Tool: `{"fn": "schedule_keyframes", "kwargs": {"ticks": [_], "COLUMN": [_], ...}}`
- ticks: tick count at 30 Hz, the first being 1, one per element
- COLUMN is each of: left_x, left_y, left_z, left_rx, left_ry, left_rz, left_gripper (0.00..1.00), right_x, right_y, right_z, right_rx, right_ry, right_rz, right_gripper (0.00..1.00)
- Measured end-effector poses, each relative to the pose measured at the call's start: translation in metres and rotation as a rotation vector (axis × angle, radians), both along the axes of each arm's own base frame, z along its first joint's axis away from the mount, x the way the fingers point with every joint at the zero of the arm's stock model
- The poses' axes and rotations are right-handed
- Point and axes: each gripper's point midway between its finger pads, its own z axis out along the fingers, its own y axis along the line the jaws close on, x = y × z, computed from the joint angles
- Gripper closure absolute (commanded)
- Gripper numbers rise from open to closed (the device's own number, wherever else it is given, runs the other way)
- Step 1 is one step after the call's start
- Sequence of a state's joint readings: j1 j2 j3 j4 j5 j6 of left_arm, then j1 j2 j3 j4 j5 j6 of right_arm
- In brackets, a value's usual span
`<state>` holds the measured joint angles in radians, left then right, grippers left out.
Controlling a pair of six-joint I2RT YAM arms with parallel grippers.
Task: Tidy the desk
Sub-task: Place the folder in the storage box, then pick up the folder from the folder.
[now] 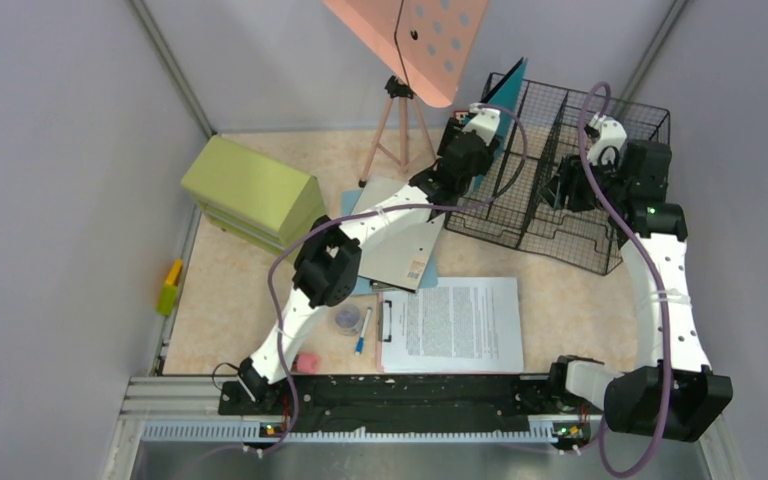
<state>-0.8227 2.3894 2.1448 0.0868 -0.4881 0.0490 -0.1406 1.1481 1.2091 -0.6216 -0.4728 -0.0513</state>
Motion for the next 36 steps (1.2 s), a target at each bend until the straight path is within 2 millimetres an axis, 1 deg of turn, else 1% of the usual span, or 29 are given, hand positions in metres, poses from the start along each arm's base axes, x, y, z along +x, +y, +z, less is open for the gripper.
{"fn": "schedule_keyframes", "kwargs": {"ticks": [3, 6, 9, 11, 12, 14, 15, 17, 20, 23, 26, 30, 32, 33, 36], "left_x": [-0.003, -0.008, -0.016, -0.025, -0.03, -0.041, -0.047, -0.06, -0.084, -0.116, -0.151, -0.19, -0.205, -0.213, -0.231], "left_y": [0.003, 0.009, 0.014, 0.02, 0.023, 0.029, 0.032, 0.037, 0.045, 0.057, 0.076, 0.102, 0.115, 0.123, 0.143], "left_z": [0.006, 0.019, 0.039, 0.054, 0.06, 0.07, 0.075, 0.077, 0.07, 0.051, 0.034, 0.026, 0.024, 0.02, 0.004], "left_rx": [0.001, -0.001, -0.021, -0.028, -0.029, -0.028, -0.024, -0.009, 0.034, 0.11, 0.188, 0.276, 0.313, 0.337, 0.396], "left_ry": [0.004, 0.009, 0.008, 0.013, 0.016, 0.026, 0.032, 0.053, 0.088, 0.131, 0.169, 0.205, 0.208, 0.216, 0.253], "left_rz": [0.0, -0.004, -0.02, -0.036, -0.046, -0.068, -0.082, -0.112, -0.172, -0.251, -0.34, -0.43, -0.468, -0.482, -0.508], "left_gripper": [0.09, 0.01, 0.01, 0.01, 0.01, 0.01, 0.01, 0.01, 0.02, 0.01, 0.01, 0.02, 0.02, 0.02, 0.02], "right_x": [0.0, -0.002, -0.003, -0.003, -0.002, -0.002, -0.002, -0.004, -0.007, -0.017, -0.03, -0.051, -0.064, -0.071, -0.088], "right_y": [0.0, 0.0, 0.0, 0.001, 0.001, 0.002, 0.003, 0.005, 0.009, 0.017, 0.027, 0.041, 0.052, 0.06, 0.085], "right_z": [0.0, 0.0, 0.005, 0.012, 0.015, 0.02, 0.023, 0.026, 0.031, 0.033, 0.038, 0.043, 0.039, 0.035, 0.017], "right_rx": [0.0, 0.0, -0.003, -0.006, -0.007, -0.008, -0.009, -0.01, -0.012, -0.013, -0.021, -0.056, -0.074, -0.078, -0.071], "right_ry": [0.002, 0.007, 0.005, -0.01, -0.018, -0.031, -0.037, -0.044, -0.058, -0.069, -0.093, -0.152, -0.179, -0.185, -0.176], "right_rz": [0.0, 0.001, 0.004, 0.01, 0.013, 0.022, 0.029, 0.043, 0.077, 0.137, 0.219, 0.33, 0.395, 0.435, 0.552], "right_gripper": [0.47, 0.46, 0.45, 0.45, 0.38, 0.3, 0.28, 0.28, 0.27, 0.27, 0.27, 0.27, 0.27, 0.27, 0.27]}}
